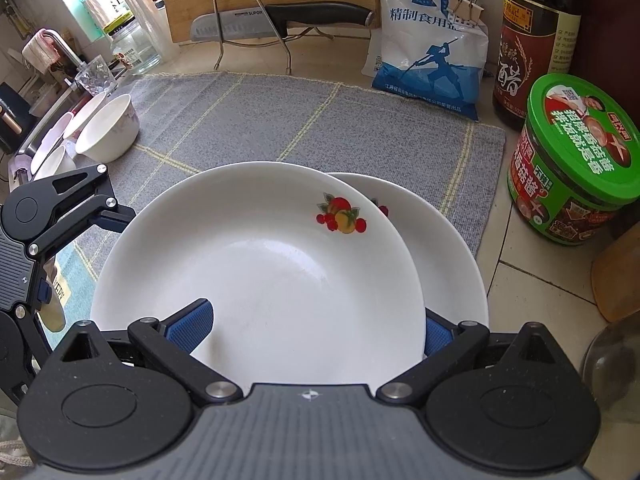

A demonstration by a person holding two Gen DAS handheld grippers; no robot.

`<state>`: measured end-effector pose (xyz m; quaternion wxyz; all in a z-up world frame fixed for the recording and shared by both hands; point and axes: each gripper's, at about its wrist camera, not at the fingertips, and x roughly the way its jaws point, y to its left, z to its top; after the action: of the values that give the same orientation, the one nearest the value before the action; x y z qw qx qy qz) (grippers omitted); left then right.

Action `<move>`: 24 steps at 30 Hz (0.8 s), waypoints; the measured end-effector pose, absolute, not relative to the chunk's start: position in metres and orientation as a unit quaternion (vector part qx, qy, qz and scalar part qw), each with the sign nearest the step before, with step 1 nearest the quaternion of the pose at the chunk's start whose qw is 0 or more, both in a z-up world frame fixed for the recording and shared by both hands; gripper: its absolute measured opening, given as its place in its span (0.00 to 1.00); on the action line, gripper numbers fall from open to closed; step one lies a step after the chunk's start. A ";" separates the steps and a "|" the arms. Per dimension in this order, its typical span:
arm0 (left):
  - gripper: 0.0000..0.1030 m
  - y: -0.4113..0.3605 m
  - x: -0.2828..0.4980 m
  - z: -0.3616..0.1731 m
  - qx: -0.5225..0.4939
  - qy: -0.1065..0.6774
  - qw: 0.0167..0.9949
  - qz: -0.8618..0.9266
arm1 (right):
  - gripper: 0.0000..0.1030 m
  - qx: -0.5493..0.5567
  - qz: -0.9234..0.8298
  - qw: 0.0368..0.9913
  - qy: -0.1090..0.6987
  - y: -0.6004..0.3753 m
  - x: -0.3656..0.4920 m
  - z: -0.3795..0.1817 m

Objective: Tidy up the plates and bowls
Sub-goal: 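Lower the plate onto the plate stack with the right tool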

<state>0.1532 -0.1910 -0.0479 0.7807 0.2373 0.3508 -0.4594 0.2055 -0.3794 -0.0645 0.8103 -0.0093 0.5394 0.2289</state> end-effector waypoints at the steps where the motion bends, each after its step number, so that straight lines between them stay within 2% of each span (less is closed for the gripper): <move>1: 0.99 -0.191 0.154 -0.048 0.237 0.351 0.780 -0.461 | 1.00 -0.010 0.227 0.810 0.540 -0.380 0.205 -0.065; 24: 0.99 -0.193 0.155 -0.051 0.251 0.333 0.780 -0.466 | 1.00 -0.018 0.180 0.820 0.543 -0.389 0.175 -0.056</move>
<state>0.1552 -0.1929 -0.0512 0.7801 0.2507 0.3331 -0.4664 0.1755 -0.3895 -0.0558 0.8197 -0.0182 0.5435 0.1798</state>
